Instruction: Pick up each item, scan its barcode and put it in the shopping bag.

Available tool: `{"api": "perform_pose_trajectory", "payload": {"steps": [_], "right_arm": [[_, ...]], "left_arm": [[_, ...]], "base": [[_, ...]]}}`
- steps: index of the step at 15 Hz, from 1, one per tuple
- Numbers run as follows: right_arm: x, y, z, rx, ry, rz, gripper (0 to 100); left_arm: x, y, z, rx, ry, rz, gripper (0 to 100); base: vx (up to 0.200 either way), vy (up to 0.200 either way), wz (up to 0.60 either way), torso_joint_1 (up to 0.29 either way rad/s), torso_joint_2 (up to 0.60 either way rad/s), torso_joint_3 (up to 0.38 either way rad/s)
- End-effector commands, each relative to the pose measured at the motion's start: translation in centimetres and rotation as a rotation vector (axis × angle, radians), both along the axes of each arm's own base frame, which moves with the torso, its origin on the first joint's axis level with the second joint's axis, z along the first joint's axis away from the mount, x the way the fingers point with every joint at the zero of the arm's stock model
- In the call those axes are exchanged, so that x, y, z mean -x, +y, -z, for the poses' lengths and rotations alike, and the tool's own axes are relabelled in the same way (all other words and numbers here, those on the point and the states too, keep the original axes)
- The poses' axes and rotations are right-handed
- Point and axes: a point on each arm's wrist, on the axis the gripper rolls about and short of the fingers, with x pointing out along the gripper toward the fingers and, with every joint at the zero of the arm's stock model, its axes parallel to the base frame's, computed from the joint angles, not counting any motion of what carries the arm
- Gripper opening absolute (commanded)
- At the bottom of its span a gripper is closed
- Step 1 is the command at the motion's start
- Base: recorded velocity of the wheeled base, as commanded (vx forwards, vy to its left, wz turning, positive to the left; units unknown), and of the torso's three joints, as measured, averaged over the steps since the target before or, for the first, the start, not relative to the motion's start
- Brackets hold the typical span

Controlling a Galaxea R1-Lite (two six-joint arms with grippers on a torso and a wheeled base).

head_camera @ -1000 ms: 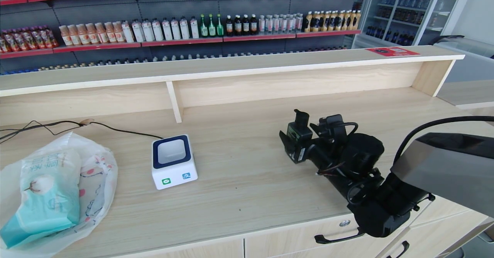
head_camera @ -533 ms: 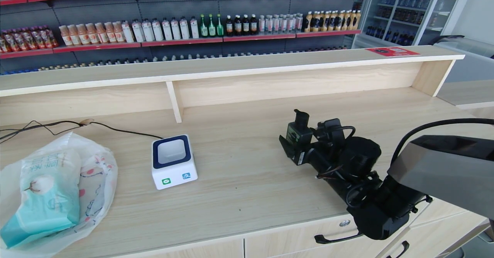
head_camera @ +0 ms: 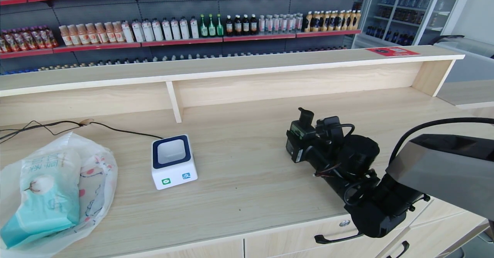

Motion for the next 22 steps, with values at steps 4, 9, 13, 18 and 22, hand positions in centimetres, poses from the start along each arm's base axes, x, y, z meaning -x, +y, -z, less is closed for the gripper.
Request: {"api": "perform_pose_trajectory", "payload": {"steps": [4, 9, 13, 18, 22], "right_arm": [[1.9, 0.5, -2.9, -0.030, -0.055, -0.035, 0], [6.5, -2.0, -7.2, -0.062, -0.106, -0.039, 0], [11.2, -3.6, -9.0, -0.064, -0.125, -0.069, 0], [14.6, -4.7, -8.6, -0.065, -0.084, -0.108, 0], [16.6, -5.6, -8.3, -0.228, 0.013, -0.158, 0]], "left_arm": [[0.0, 0.0, 0.0, 0.000, 0.000, 0.000, 100], [0.0, 0.0, 0.1, 0.001, 0.006, 0.000, 100], [0.0, 0.0, 0.1, 0.001, 0.006, -0.002, 100], [0.0, 0.0, 0.0, 0.001, 0.004, -0.002, 100], [0.0, 0.0, 0.0, 0.003, 0.004, 0.000, 100]], "base": [[0.000, 0.000, 0.00, 0.000, 0.00, 0.000], [0.000, 0.000, 0.00, 0.000, 0.00, 0.000], [0.000, 0.000, 0.00, 0.000, 0.00, 0.000], [0.000, 0.000, 0.00, 0.000, 0.00, 0.000], [0.000, 0.000, 0.00, 0.000, 0.00, 0.000]]}}
